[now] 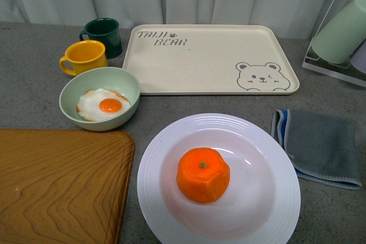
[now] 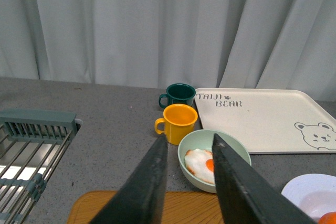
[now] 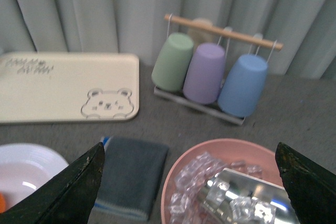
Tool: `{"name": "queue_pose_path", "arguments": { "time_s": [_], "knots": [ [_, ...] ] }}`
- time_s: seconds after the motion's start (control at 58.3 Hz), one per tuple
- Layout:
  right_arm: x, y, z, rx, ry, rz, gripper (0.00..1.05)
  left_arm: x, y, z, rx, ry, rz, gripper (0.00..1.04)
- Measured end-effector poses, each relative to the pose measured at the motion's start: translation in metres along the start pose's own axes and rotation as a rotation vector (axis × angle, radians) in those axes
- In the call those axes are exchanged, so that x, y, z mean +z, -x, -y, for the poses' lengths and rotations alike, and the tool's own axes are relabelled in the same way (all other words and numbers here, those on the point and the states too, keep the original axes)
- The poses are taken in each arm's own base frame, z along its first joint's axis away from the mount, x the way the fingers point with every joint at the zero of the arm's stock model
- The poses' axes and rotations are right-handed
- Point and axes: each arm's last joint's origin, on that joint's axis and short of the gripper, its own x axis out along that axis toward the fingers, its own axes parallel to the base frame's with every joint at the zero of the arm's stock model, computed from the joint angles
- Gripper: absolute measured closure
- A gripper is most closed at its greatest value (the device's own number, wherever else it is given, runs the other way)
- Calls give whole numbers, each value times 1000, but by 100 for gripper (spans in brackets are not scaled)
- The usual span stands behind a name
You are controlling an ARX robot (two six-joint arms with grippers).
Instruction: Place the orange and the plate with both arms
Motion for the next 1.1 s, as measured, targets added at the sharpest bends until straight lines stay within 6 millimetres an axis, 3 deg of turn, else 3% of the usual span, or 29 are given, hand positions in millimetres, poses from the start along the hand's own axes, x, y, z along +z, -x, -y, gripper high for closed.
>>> {"name": "queue_pose_path", "arguments": {
  "time_s": [0.206,0.395,0.704,1.098],
  "knots": [
    [16,-60,-34,287,-140,-251,9,0,0,0,0,0,0,38],
    [-12,-116,-60,413,-329,-632,9,0,0,0,0,0,0,5],
    [-48,-160,-71,469,-607,-1023,9,0,0,0,0,-2,0,7],
    [-74,-174,-74,449,-664,-1130,9,0,0,0,0,-2,0,7]
  ]
}}
